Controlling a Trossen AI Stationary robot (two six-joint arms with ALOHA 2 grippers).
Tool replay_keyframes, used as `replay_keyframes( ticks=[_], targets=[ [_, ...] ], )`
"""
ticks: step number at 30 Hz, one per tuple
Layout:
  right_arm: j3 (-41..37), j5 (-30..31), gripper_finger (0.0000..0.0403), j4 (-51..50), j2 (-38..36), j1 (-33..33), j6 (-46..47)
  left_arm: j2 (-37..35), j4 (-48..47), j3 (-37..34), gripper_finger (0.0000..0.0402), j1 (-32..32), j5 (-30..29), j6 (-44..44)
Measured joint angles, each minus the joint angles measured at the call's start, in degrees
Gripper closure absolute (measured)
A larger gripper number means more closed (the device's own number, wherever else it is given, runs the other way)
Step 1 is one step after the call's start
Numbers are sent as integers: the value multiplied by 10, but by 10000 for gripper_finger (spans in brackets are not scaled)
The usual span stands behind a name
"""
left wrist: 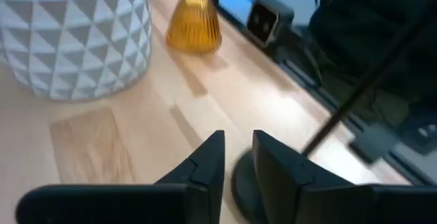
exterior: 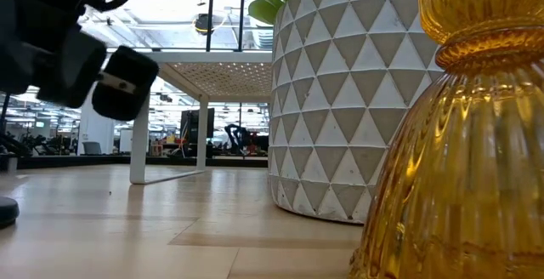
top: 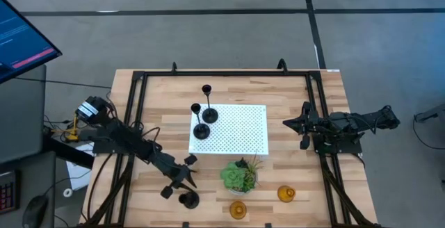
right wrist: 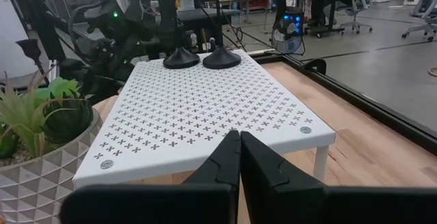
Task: Pick & Place candle stick holders
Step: Put the black candle holder on the shelf
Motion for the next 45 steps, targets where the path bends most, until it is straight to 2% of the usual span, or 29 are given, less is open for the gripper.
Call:
replay_keyframes(
  ticks=[4,9,11,19,25,32,41,45],
  targets=[
    [0,0,403,0,0,0,0,-35,-88,-1,350,-1,22,-6],
    [0,0,403,0,0,0,0,-61,-102,0,379,-14,144,0],
    [0,0,403,0,0,0,0,-64,-102,0,388,-21,157,16],
    [0,0,403,7,0,0,0,-60,-102,0,390,-25,78,24],
    [0,0,403,9,0,0,0,-60,-102,0,371,-26,69,25],
    [0,0,403,9,0,0,0,-59,-98,0,330,-26,34,25],
    [0,0,403,9,0,0,1,-59,-88,0,271,-27,33,25],
    [0,0,403,9,0,0,0,-30,-41,0,259,-27,33,25]
  ],
)
